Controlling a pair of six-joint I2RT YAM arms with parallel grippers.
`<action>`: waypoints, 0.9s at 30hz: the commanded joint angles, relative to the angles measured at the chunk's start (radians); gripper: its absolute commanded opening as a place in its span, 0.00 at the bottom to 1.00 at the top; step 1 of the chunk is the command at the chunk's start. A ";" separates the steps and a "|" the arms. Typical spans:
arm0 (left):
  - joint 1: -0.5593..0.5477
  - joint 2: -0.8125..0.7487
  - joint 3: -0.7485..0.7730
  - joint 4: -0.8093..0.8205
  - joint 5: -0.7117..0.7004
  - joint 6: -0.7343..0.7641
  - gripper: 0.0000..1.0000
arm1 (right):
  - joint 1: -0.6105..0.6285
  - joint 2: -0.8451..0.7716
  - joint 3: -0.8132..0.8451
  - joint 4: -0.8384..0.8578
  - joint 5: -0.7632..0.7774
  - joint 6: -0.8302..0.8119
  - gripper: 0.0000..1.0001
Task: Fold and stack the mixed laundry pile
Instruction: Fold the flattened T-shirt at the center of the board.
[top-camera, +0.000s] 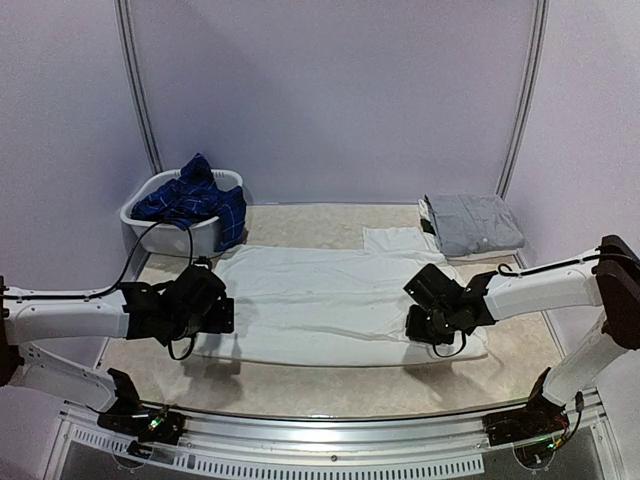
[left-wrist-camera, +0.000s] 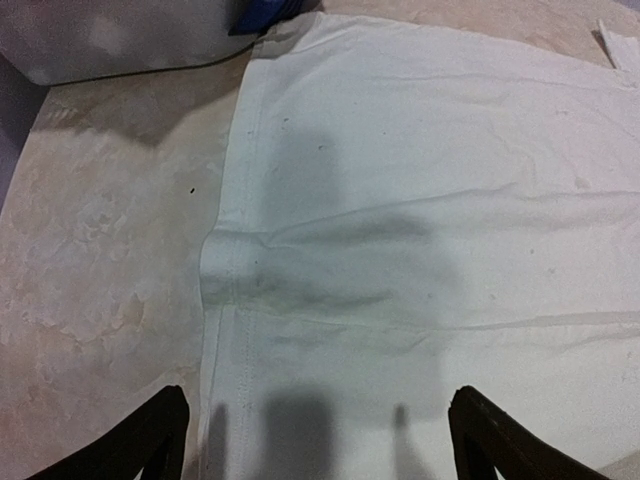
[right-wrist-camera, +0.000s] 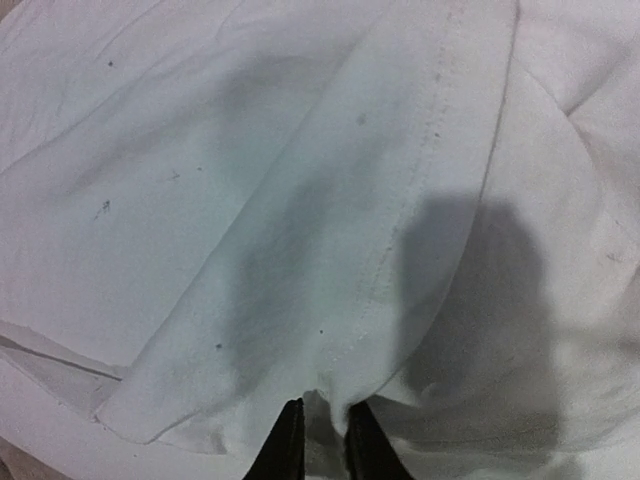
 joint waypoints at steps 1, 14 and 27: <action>-0.018 -0.008 -0.003 0.005 -0.011 -0.002 0.92 | 0.006 0.010 0.025 -0.010 0.017 -0.009 0.09; -0.020 -0.042 -0.025 0.001 -0.020 -0.001 0.92 | 0.007 0.041 0.127 -0.072 0.064 -0.041 0.00; -0.020 -0.062 -0.038 0.000 -0.020 0.002 0.92 | 0.000 0.218 0.361 -0.171 0.142 -0.119 0.00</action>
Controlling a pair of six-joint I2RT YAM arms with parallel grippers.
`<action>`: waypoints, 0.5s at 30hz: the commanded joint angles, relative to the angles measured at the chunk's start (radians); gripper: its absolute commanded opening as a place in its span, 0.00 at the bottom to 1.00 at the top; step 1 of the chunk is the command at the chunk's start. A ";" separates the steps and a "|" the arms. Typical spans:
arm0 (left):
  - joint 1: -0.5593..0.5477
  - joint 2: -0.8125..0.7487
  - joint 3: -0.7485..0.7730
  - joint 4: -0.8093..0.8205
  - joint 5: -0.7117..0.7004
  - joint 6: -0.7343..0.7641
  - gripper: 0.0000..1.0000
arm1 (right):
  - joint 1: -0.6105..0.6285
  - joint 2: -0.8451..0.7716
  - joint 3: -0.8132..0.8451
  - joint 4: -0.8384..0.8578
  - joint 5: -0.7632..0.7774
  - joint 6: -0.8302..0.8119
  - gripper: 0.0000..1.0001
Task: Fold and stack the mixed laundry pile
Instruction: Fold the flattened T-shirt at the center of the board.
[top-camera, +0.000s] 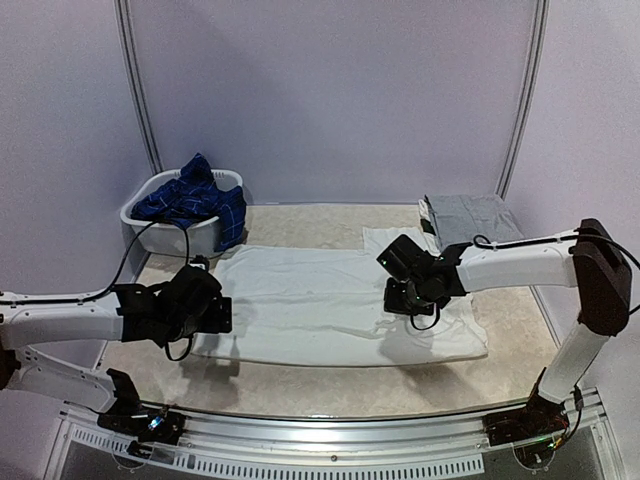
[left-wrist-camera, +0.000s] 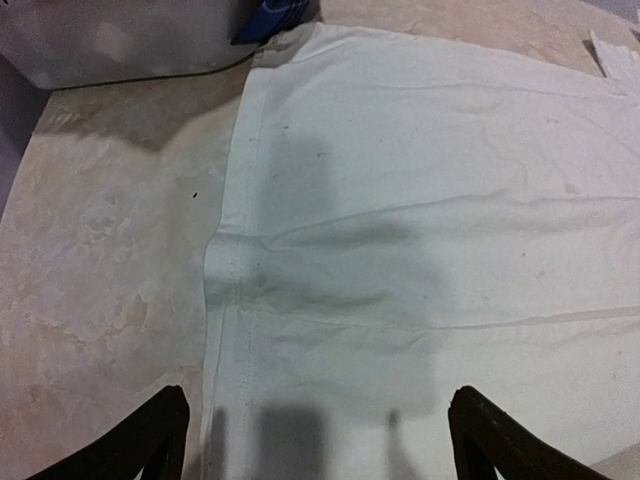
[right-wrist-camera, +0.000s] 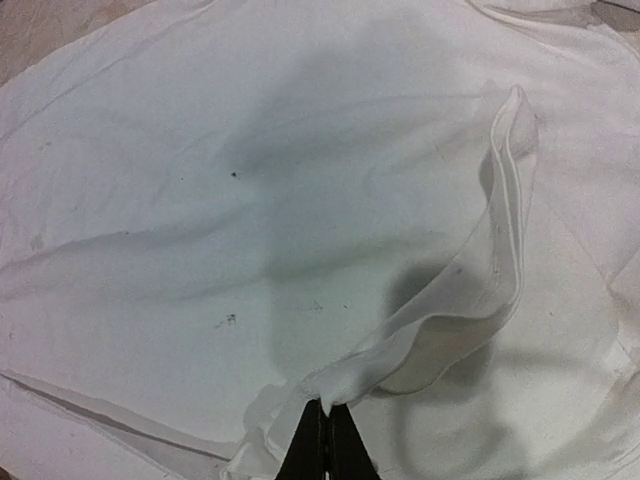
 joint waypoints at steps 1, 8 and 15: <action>-0.014 -0.022 -0.028 0.003 -0.013 0.001 0.92 | -0.005 0.080 0.070 -0.060 0.051 -0.036 0.00; -0.014 -0.025 -0.035 -0.001 -0.013 0.001 0.92 | -0.017 0.145 0.121 -0.037 0.031 -0.066 0.11; -0.014 -0.022 -0.025 -0.003 -0.010 0.004 0.92 | -0.033 0.190 0.203 -0.011 -0.001 -0.116 0.12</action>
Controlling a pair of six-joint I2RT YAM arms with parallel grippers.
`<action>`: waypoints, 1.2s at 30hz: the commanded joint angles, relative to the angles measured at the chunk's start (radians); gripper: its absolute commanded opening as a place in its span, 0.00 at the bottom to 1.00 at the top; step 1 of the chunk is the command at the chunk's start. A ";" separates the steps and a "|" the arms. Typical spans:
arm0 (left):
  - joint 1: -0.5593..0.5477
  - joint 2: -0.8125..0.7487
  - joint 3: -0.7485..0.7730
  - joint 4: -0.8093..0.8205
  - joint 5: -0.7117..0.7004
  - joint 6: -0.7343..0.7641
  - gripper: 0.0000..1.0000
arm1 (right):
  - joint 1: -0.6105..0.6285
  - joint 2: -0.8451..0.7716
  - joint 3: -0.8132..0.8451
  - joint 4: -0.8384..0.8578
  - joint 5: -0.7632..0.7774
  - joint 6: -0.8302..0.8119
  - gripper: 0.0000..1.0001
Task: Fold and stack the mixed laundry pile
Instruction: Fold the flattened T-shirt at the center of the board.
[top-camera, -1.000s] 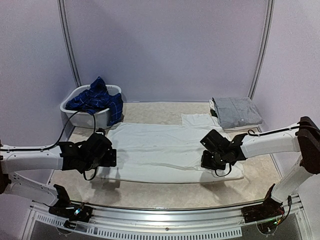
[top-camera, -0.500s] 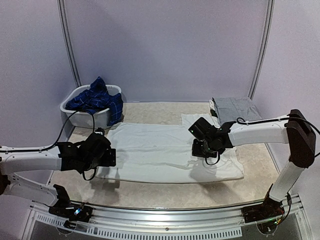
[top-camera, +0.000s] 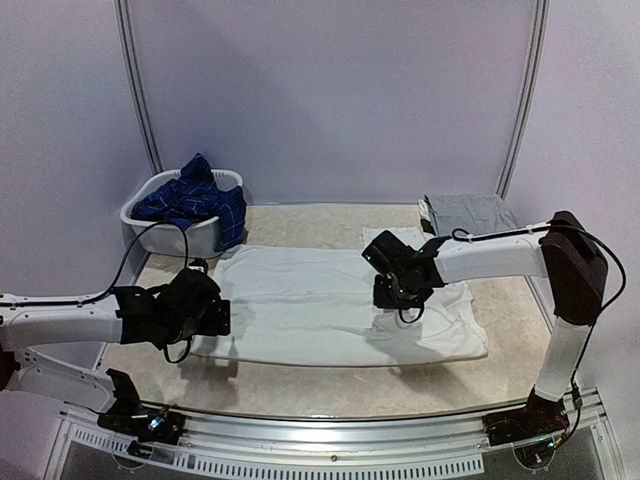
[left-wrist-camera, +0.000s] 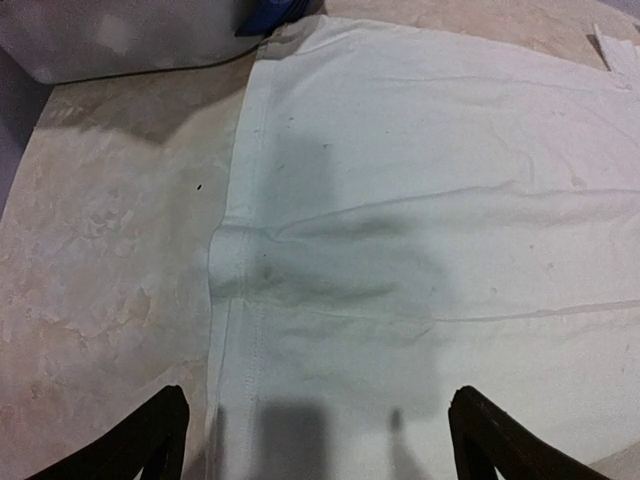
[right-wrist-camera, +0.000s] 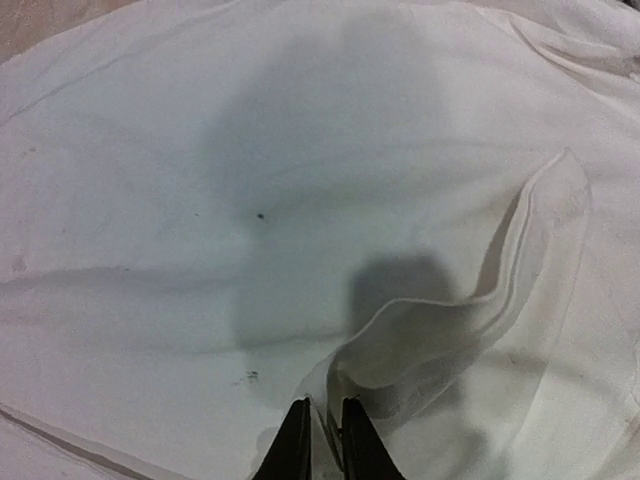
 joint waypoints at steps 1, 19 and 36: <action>-0.013 -0.009 -0.003 -0.004 -0.011 0.004 0.92 | -0.021 0.044 0.068 0.032 -0.033 -0.054 0.12; -0.029 0.053 0.066 0.003 -0.026 0.038 0.90 | -0.171 0.054 0.315 -0.036 -0.049 -0.250 0.70; -0.027 0.162 0.152 0.061 -0.032 0.120 0.89 | -0.439 0.573 0.999 -0.268 -0.119 -0.377 0.69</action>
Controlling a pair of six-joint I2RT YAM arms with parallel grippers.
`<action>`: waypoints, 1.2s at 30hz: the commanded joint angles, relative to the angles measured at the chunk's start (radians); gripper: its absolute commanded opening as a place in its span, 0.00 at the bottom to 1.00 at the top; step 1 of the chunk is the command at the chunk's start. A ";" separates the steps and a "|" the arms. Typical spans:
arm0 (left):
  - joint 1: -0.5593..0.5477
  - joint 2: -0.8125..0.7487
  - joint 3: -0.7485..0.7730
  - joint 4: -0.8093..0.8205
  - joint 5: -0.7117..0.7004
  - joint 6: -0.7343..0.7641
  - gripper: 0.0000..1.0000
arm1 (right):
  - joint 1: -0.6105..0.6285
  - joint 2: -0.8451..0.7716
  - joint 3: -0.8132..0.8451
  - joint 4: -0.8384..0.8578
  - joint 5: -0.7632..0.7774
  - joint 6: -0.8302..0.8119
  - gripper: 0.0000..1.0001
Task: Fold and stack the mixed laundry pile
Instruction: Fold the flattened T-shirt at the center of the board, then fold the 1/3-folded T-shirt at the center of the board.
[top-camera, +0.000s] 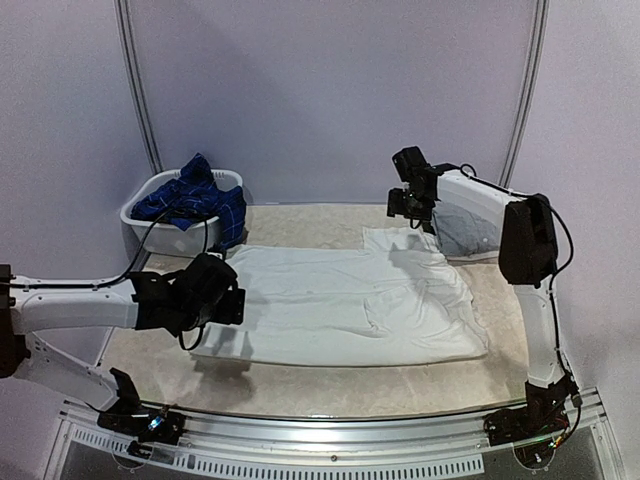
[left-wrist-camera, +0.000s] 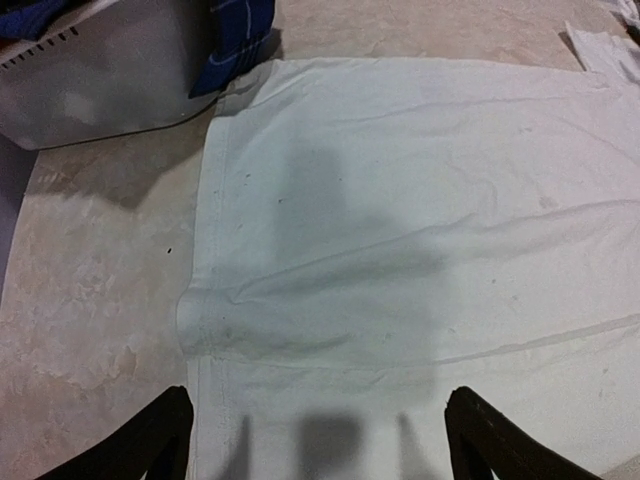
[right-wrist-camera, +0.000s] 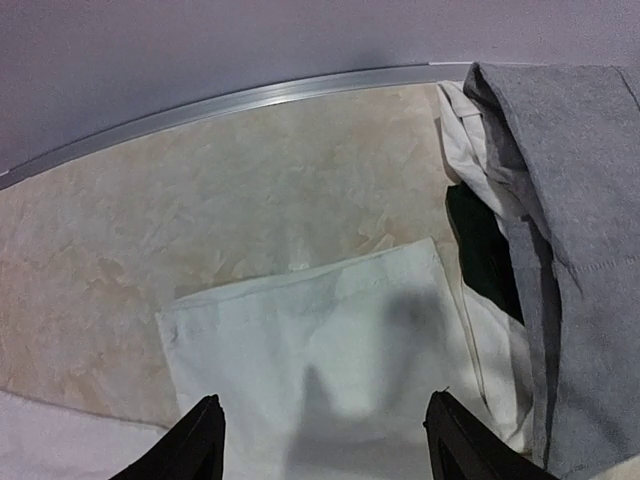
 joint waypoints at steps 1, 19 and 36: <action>-0.012 0.036 0.023 0.036 -0.004 0.022 0.89 | -0.042 0.152 0.157 -0.094 -0.083 -0.022 0.69; -0.010 0.171 0.098 0.071 0.019 0.044 0.87 | -0.090 0.411 0.387 -0.061 -0.179 0.053 0.69; -0.010 0.185 0.107 0.072 0.009 0.055 0.86 | -0.078 0.501 0.445 -0.095 -0.329 0.103 0.37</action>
